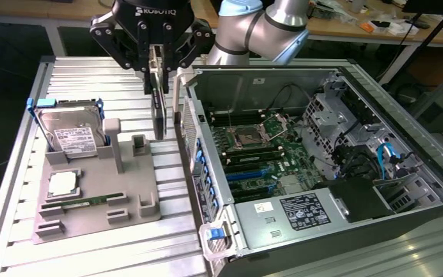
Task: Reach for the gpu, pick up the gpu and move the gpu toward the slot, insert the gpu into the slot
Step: 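Pick up the gpu and move the gpu toward the slot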
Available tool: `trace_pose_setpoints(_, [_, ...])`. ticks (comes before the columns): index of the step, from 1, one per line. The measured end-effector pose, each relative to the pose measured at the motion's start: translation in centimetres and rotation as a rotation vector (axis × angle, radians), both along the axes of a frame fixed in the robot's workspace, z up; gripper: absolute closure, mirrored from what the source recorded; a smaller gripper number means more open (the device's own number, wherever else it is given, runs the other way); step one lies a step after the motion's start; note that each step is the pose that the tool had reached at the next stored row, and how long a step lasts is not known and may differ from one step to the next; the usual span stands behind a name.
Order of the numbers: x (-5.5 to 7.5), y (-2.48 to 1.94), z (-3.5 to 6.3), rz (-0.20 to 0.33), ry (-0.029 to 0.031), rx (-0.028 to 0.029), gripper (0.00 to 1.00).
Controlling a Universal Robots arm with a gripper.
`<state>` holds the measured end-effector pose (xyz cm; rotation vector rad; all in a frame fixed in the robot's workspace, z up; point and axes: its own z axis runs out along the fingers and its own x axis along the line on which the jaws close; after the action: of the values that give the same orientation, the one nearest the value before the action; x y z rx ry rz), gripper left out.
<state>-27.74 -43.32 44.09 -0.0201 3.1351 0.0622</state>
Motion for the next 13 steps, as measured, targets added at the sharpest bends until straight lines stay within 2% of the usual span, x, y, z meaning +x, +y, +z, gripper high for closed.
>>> trace_pose_setpoints(9, [2.6,0.00,0.00,0.000,0.0312,0.0010,0.73])
trace_pose_setpoints(13, [3.6,0.00,0.00,0.000,0.0422,0.0012,0.73])
